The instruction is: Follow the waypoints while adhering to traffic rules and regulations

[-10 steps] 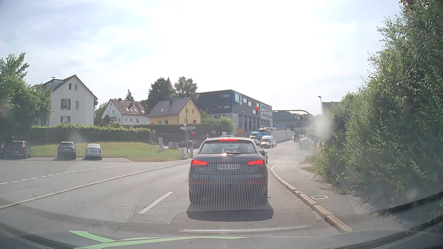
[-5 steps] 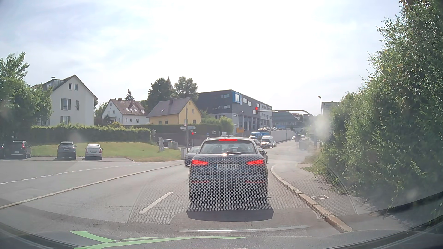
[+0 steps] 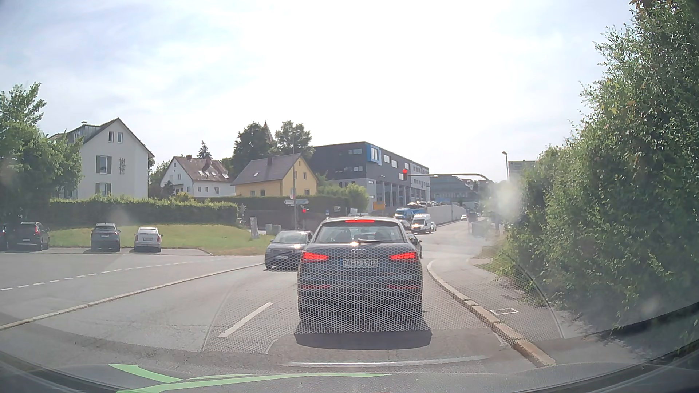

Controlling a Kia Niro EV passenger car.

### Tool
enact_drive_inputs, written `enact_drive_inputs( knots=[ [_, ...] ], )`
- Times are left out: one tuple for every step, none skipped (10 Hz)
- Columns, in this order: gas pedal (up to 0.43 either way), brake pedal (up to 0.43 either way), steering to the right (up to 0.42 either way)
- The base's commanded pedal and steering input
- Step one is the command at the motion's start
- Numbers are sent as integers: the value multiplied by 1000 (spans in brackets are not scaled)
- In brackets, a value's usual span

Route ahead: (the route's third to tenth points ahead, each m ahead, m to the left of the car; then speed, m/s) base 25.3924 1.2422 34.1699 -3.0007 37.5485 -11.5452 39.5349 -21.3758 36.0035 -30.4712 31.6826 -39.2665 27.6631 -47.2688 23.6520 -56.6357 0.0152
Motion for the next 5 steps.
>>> enact_drive_inputs(
  knots=[
    [0,274,40],
    [0,280,40],
    [0,280,40],
    [0,280,40],
    [0,280,40]
  ],
)
